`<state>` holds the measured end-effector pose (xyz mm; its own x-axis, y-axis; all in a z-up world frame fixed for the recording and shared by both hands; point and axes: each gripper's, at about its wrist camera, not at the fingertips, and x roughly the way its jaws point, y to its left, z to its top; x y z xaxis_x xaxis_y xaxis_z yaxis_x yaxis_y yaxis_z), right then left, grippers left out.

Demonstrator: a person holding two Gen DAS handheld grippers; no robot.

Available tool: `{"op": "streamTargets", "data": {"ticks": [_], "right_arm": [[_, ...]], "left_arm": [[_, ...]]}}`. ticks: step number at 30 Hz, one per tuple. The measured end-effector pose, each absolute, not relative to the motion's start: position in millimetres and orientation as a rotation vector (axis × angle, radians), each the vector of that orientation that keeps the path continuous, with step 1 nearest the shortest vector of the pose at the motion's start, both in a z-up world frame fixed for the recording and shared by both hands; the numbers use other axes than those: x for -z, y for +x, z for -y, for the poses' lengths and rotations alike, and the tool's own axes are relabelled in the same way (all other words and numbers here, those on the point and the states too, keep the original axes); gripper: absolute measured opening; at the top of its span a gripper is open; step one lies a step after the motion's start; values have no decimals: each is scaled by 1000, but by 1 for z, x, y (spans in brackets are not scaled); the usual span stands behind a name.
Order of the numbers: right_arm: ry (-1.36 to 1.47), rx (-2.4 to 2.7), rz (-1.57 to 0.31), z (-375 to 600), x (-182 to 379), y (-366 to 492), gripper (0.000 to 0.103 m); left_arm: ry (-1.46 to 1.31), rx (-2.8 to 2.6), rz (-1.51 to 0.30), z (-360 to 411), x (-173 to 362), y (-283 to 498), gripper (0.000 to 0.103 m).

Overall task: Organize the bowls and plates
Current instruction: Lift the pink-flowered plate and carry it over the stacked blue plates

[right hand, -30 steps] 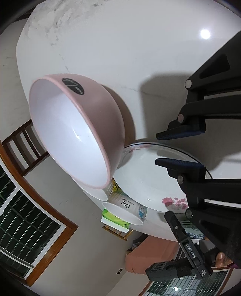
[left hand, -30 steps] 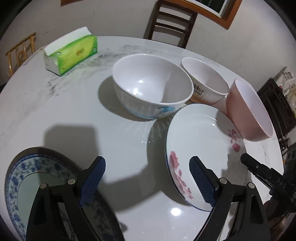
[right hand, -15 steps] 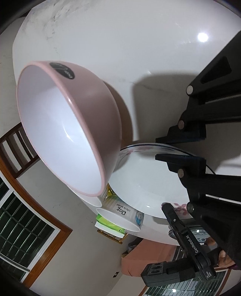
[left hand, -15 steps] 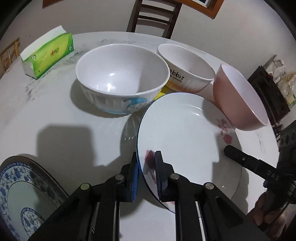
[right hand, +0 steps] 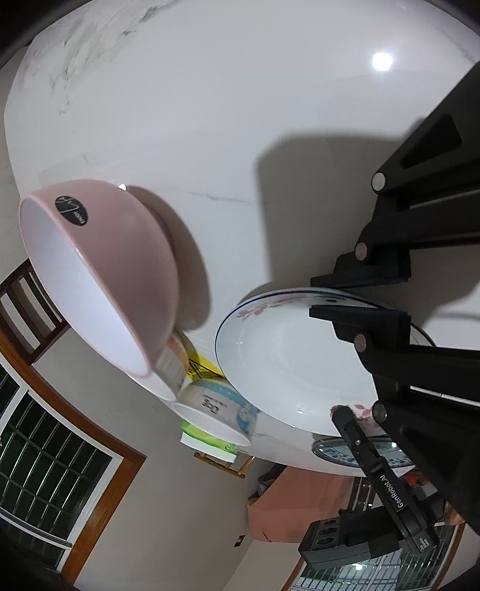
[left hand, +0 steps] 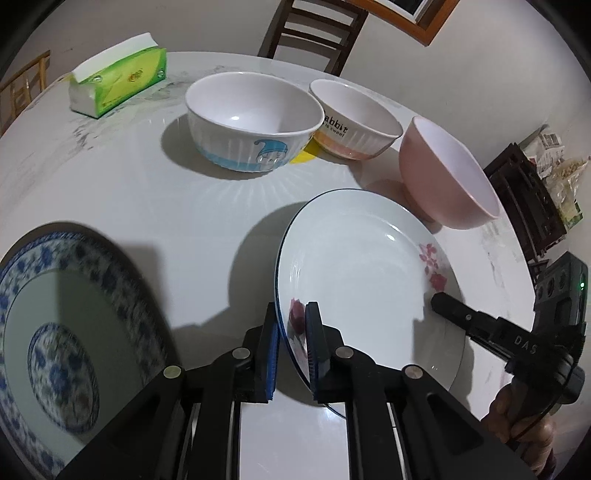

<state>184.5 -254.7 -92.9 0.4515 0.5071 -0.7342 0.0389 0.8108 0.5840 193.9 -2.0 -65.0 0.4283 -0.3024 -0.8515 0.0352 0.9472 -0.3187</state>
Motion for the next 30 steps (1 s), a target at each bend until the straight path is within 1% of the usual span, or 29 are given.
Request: {"op": "streamTargets", "data": {"ticks": [11,30], "right_arm": [[570,-358,-1076,236,77,163,9],[439,-519,-1123,131,58,166,9]], "left_arm": [[-295,190,-1075,-15,45,156,11],[-387,33,-1012,-110,30,103,10]]}}
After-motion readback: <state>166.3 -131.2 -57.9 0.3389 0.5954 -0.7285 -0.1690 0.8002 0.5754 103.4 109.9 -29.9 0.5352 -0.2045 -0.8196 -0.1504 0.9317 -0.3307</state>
